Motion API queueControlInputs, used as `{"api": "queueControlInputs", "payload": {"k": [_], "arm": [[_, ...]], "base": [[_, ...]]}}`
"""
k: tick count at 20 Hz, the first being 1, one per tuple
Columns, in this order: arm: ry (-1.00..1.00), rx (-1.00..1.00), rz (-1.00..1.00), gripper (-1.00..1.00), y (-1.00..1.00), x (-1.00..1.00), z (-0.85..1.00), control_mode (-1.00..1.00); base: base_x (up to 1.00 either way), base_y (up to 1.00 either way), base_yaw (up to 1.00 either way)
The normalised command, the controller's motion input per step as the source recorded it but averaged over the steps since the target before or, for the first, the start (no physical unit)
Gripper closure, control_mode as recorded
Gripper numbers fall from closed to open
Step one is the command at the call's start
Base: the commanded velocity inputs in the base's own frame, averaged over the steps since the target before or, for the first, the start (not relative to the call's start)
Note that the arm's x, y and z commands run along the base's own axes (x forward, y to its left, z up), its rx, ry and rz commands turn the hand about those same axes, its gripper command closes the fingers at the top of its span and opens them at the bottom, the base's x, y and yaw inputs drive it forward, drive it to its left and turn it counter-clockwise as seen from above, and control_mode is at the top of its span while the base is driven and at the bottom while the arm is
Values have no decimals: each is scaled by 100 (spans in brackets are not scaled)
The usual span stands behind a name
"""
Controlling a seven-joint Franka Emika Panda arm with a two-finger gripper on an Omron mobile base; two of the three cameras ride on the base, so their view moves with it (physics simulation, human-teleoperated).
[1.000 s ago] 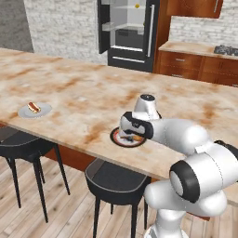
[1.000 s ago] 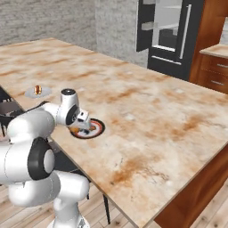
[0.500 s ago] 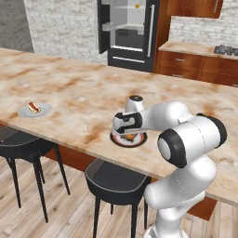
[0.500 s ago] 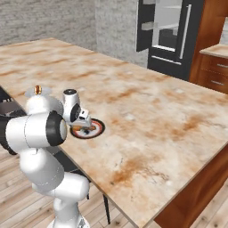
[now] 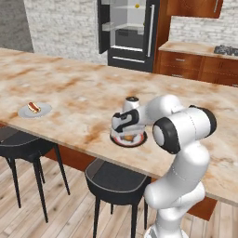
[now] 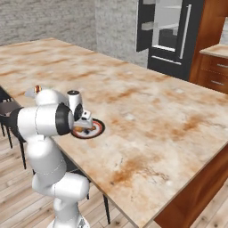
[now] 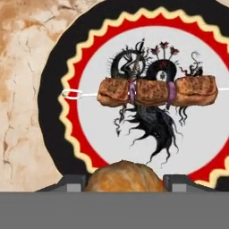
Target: Pick up the tangerine and mango from the fridge and place one fruit on each plate on the dining counter.
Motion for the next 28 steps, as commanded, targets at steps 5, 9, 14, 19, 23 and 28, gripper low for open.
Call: {"api": "queueControlInputs", "payload": {"k": [5, 9, 14, 19, 23, 28], "arm": [[6, 0, 0, 100, 0, 7, -31, -100], [10, 0, 0, 100, 0, 39, 15, -100], [10, 0, 0, 100, -4, 41, -20, -100], [2, 0, 0, -100, 0, 0, 0, -100], [0, 0, 0, -100, 0, 0, 0, -100], [0, 0, 0, -100, 0, 0, 0, -100]], "base": [[0, 0, 0], [0, 0, 0], [0, 0, 0], [0, 0, 0], [0, 0, 0], [0, 0, 0]]}}
